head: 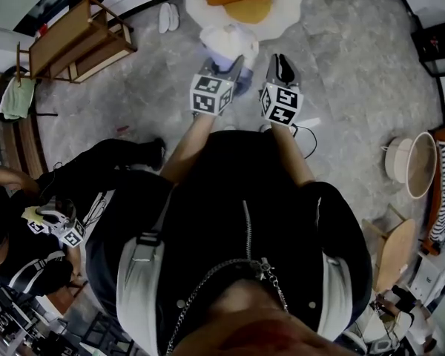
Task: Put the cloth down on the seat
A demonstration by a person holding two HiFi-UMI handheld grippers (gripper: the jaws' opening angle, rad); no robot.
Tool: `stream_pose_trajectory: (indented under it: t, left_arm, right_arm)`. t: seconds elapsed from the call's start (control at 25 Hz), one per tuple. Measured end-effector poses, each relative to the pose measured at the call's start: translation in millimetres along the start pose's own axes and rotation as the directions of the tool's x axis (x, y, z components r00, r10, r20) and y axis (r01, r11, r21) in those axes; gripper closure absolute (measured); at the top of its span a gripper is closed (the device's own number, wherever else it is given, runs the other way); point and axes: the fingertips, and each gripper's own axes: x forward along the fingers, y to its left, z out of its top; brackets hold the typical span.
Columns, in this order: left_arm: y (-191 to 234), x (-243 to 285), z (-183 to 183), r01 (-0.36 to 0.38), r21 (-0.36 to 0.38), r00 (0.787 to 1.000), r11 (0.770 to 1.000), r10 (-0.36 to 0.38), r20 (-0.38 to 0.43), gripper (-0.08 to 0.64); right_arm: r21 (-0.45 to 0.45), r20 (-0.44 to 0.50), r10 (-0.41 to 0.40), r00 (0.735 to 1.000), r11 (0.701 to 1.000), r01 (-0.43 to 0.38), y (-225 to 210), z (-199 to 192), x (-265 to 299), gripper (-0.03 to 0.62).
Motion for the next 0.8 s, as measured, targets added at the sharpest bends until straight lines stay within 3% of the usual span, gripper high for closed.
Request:
stream_pose_trajectory:
  t: [0.6, 0.8]
  left_arm:
    - [-0.2, 10.4, -5.7, 0.012, -0.02, 1.0, 1.0, -0.013, -0.02, 0.46]
    - [-1.2, 18.2, -1.6, 0.009, 0.004, 1.0, 1.0, -0.009, -0.021, 0.46]
  right_arm:
    - [0.001, -0.04, -0.017, 0.999, 1.0, 0.017, -7.9, -9.7, 3.3, 0.555]
    - [0.022, -0.051, -0.015, 0.999, 1.0, 0.016, -14.8, -10.4, 14.2, 0.555]
